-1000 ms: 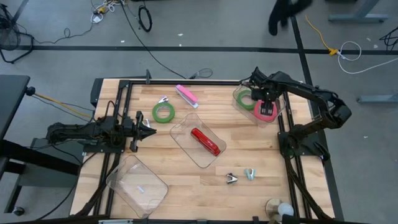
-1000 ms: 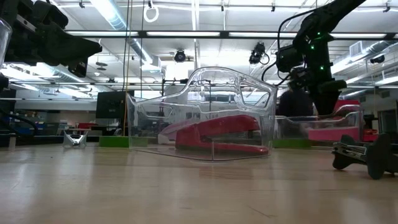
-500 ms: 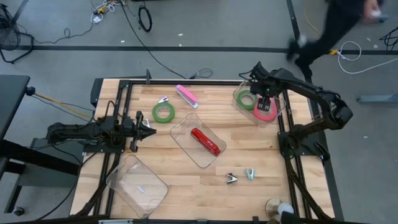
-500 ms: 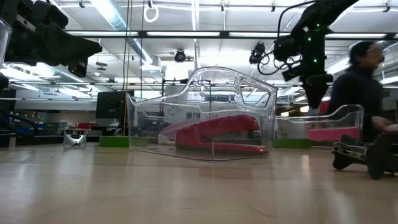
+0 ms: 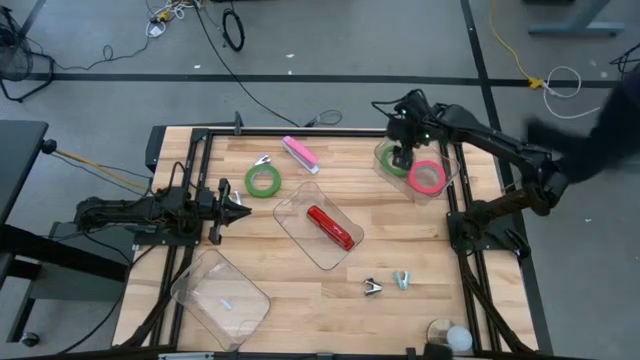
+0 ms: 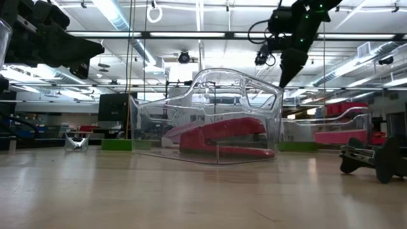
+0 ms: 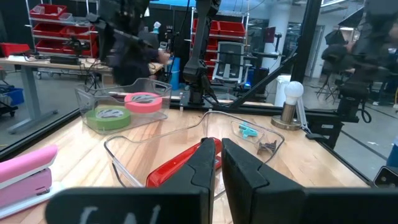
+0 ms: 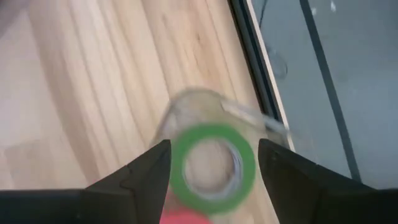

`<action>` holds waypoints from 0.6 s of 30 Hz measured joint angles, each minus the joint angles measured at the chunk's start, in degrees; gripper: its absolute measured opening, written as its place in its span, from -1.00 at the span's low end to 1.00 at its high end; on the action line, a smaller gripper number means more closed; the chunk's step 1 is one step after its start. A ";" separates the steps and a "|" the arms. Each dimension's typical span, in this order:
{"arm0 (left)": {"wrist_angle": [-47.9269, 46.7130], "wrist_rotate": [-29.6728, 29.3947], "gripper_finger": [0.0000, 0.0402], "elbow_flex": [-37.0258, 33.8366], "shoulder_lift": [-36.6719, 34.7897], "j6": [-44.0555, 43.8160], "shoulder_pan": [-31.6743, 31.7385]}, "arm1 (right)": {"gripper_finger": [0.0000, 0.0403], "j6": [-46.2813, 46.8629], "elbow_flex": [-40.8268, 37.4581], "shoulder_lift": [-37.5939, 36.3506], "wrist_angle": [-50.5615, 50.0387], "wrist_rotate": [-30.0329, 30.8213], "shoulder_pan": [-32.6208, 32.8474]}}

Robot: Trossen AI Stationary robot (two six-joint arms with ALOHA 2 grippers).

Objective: Pick and place Stapler, Stapler remover, tape
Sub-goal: Put the black staple remover into the bottom transparent bin

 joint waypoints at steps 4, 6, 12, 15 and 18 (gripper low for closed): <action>-0.02 0.00 -0.85 -0.01 0.00 -0.01 0.00 | 0.20 1.00 0.02 -0.02 1.93 -0.33 4.22; -0.02 0.00 -0.85 -0.01 0.00 -0.02 0.00 | 0.20 0.94 0.02 0.00 2.80 -0.41 6.52; 0.00 0.00 -0.85 0.00 0.00 -0.01 0.00 | 0.20 0.98 0.02 0.00 4.26 -1.05 12.98; -0.01 0.00 -0.85 0.00 0.00 0.00 0.00 | 0.20 0.99 0.02 0.00 4.30 -1.38 16.19; 0.00 0.00 -0.85 -0.02 0.00 -0.02 0.00 | 0.20 1.07 0.02 0.00 4.30 -1.57 19.12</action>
